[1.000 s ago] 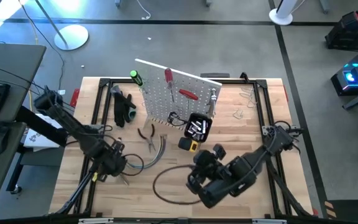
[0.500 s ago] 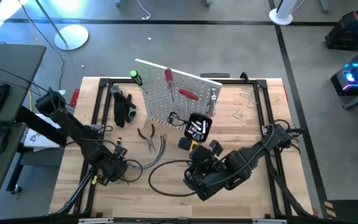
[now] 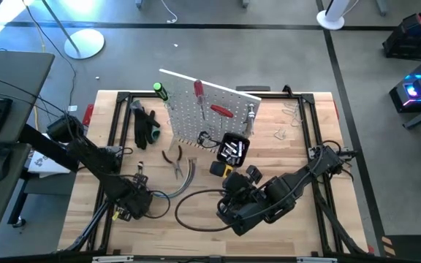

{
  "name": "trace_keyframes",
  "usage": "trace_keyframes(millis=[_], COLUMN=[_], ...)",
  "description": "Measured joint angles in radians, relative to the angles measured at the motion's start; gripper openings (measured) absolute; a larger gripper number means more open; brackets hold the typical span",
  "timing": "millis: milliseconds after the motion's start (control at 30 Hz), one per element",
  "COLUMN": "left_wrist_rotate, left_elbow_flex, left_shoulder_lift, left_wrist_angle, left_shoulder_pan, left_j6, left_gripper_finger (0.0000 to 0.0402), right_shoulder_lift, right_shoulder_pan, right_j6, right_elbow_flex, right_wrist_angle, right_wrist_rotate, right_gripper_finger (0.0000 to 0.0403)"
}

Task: Hang tools onto peg board
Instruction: Hang the scissors on the peg board

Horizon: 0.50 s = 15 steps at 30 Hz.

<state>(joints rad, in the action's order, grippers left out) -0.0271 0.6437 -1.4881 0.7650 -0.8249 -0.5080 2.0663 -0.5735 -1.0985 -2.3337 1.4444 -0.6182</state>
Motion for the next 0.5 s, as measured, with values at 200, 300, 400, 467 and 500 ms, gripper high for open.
trace_keyframes(millis=[200,300,400,467,500], left_wrist_rotate=[0.040,0.026,0.019,0.017,0.007], left_elbow_flex=[-0.002,0.002,0.030,0.061,0.077], left_shoulder_lift=[0.007,0.007,0.002,-0.002,-0.005], left_wrist_angle=[0.006,0.011,0.023,0.041,0.044], left_shoulder_pan=[0.004,0.016,0.022,0.018,0.013], left_j6=[-0.042,-0.057,-0.103,-0.150,-0.176], left_gripper_finger=[0.0097,0.0043,0.0043,0.0043,0.0043], right_shoulder_lift=[0.000,0.000,0.000,0.000,0.000], right_shoulder_pan=[0.000,-0.003,-0.010,-0.015,-0.018], right_j6=[0.001,0.004,0.014,0.039,0.049], right_elbow_flex=[0.000,0.000,0.000,0.000,0.000], right_wrist_angle=[0.004,0.005,0.009,0.016,0.019], right_wrist_rotate=[0.002,0.005,0.026,0.035,0.039], right_gripper_finger=[0.0155,0.0155,0.0155,0.0155,0.0155])
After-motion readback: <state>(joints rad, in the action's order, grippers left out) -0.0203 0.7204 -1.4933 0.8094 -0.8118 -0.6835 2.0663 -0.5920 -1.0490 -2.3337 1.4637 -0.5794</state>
